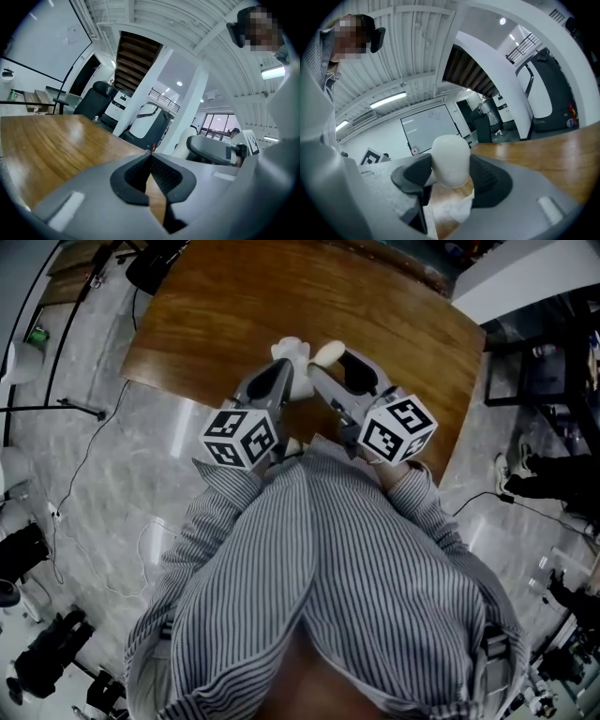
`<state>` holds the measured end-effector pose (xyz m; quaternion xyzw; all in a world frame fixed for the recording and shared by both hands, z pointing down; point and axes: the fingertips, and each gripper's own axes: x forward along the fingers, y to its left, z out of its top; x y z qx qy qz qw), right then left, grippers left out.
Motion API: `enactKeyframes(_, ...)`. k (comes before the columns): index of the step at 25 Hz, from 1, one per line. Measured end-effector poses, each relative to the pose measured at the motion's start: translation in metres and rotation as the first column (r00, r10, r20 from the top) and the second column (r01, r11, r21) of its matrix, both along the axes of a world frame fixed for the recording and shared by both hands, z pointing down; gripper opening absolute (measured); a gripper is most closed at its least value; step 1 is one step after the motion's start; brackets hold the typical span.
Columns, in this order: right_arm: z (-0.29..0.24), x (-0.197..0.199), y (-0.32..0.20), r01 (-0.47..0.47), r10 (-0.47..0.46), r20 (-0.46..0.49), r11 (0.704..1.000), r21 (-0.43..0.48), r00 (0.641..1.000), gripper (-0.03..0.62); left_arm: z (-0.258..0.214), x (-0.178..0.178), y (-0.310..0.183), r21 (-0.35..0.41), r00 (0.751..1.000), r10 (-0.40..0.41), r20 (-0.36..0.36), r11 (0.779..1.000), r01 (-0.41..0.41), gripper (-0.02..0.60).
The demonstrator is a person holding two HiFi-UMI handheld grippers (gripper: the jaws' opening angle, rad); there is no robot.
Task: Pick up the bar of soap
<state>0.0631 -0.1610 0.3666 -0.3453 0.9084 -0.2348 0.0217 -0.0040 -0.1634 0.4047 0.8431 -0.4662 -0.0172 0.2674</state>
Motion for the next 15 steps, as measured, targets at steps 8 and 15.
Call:
enactKeyframes(8, 0.0063, -0.0021, -0.0027, 0.007, -0.007, -0.019, 1.000, -0.001, 1.000, 0.255, 0.0041, -0.0027, -0.0008, -0.009, 1.000, -0.018, 0.006, 1.000, 0.018, 0.006)
enactKeyframes(15, 0.0071, 0.0012, -0.0042, -0.020, 0.020, -0.021, 1.000, -0.005, 1.000, 0.255, 0.0057, -0.0066, 0.0027, -0.021, 1.000, -0.026, 0.007, 0.999, 0.026, 0.006)
